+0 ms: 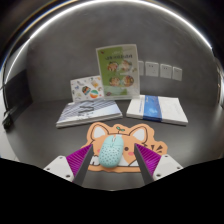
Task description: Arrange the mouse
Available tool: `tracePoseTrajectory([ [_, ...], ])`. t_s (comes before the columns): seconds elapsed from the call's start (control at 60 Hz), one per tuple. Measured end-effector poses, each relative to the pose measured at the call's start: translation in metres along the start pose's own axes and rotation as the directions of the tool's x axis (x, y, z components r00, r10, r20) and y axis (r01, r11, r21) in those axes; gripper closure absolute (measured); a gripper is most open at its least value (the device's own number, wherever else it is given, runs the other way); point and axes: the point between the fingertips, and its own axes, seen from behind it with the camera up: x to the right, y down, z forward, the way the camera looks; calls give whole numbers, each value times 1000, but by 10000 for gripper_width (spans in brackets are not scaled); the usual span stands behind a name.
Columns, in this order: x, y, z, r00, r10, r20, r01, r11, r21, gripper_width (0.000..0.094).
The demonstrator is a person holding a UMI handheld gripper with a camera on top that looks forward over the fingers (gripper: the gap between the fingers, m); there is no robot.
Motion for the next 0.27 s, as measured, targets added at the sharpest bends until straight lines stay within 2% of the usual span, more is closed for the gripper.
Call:
tracePoseTrajectory([
  [0.15,17,4,-82,998,-53,30,50,997,66,87],
  [0.267,43,43,-147,993,-115,-5,115,991,74,94],
])
